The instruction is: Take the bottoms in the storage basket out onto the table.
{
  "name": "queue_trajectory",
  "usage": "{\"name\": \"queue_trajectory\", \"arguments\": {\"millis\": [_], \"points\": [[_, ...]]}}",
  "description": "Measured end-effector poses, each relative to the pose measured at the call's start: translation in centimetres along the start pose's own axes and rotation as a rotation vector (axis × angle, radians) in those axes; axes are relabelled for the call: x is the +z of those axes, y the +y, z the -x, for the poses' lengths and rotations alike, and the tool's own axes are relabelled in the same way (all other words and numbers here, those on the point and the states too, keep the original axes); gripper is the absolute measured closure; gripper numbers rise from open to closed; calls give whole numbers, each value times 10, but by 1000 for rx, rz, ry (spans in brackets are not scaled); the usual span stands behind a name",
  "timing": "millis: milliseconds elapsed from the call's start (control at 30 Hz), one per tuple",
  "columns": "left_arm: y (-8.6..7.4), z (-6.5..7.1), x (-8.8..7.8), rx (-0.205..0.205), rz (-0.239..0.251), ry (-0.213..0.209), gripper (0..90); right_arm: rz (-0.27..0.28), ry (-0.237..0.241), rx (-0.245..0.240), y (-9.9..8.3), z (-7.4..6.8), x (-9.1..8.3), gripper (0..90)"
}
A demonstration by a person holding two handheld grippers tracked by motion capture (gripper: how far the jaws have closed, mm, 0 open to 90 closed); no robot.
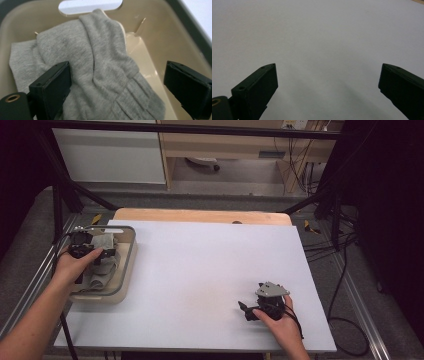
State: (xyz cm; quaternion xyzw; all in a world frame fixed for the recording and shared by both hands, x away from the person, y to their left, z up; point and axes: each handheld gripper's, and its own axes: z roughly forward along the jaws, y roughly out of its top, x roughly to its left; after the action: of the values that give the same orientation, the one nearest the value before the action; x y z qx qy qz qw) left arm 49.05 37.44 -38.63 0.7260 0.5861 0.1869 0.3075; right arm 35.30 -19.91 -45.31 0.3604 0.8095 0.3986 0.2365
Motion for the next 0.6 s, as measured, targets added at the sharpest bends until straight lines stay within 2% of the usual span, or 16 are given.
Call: {"name": "queue_trajectory", "arguments": {"millis": [167,267,433,567,600], "points": [[-3,2,8,-2,-4,-3,71,-4,2,4,0,0,0,31],[-6,5,13,22,-8,-2,59,-8,4,-2,-1,0,1,31],[-9,3,16,38,-1,3,60,-10,9,-1,-1,-1,2,30],[-12,6,20,64,3,43,71,-13,12,-4,-1,-1,2,30],[-12,8,21,82,-2,69,80,-16,14,-3,-1,-1,2,30]]}}
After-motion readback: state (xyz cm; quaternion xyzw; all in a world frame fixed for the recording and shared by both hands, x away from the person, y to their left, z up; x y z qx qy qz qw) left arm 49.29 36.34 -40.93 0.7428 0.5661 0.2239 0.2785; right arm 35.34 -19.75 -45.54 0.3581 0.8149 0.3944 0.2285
